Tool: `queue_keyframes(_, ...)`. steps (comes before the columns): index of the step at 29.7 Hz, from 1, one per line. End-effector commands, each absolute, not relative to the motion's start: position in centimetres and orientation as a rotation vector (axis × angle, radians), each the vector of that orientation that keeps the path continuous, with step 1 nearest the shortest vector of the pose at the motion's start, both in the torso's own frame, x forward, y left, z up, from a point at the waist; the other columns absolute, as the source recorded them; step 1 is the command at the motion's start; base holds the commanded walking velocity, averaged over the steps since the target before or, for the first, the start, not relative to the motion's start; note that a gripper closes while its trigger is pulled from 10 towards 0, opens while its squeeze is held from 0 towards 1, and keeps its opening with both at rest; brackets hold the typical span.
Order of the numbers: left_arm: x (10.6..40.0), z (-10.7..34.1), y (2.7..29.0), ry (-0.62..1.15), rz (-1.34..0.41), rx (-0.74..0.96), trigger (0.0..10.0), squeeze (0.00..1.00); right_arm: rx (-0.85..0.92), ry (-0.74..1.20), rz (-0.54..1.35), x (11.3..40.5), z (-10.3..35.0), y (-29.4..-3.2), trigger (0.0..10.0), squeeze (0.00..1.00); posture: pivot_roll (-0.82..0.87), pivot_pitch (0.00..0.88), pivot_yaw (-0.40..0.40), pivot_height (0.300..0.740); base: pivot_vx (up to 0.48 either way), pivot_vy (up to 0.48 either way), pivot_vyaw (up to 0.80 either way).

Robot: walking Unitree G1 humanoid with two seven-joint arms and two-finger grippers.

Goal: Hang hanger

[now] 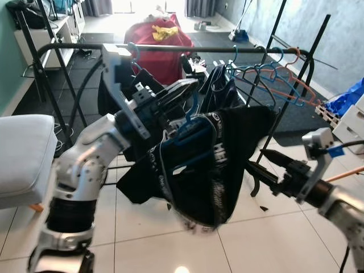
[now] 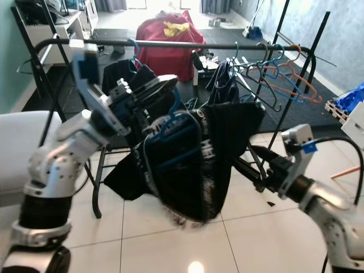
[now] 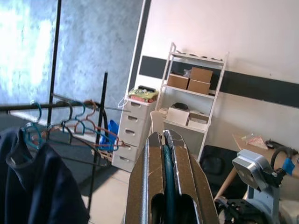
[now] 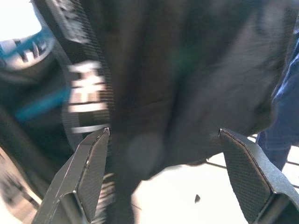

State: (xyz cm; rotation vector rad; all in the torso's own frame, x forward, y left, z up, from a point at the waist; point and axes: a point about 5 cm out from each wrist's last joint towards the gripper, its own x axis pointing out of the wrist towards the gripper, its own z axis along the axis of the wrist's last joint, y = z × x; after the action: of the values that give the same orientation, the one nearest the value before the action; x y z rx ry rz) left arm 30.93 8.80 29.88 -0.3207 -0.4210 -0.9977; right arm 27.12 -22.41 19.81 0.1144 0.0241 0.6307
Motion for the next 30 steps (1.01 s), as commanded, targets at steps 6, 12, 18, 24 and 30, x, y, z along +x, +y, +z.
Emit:
queue_keyframes(6, 30.8, 29.8, 8.2, -0.394, -0.966, -0.378, 10.0, 0.0, 0.129, -0.038, 0.55, 28.8, 20.5, -22.0, 10.0, 0.0, -0.06, 0.074, -0.035, 0.74, 0.0, 0.0, 0.0)
queue_keyframes(12, 30.7, 30.3, 7.8, -0.396, -0.932, -0.418, 10.0, 0.0, 0.122, -0.036, 0.556, 29.4, 20.3, -20.7, 10.0, 0.0, -0.06, 0.073, -0.036, 0.74, 0.0, 0.0, 0.0)
queue_keyframes(18, 30.5, 31.4, 8.0, -0.425, -0.925, -0.501, 10.0, 0.0, 0.095, -0.02, 0.518, 30.0, 20.0, -20.7, 0.0, 0.0, -0.06, 0.078, -0.036, 0.74, 0.0, 0.0, 0.0)
queue_keyframes(24, 30.3, 32.0, 8.2, -0.434, -0.935, -0.581, 10.0, 0.0, 0.091, -0.019, 0.501, 30.3, 19.9, -20.9, 0.0, 0.0, -0.05, 0.081, -0.038, 0.74, 0.0, 0.0, 0.0)
queue_keyframes(30, 30.1, 32.4, 8.3, -0.437, -0.962, -0.643, 10.0, 0.0, 0.091, -0.034, 0.487, 30.5, 20.2, -21.2, 0.0, 0.0, -0.05, 0.082, -0.039, 0.74, 0.0, 0.0, 0.0)
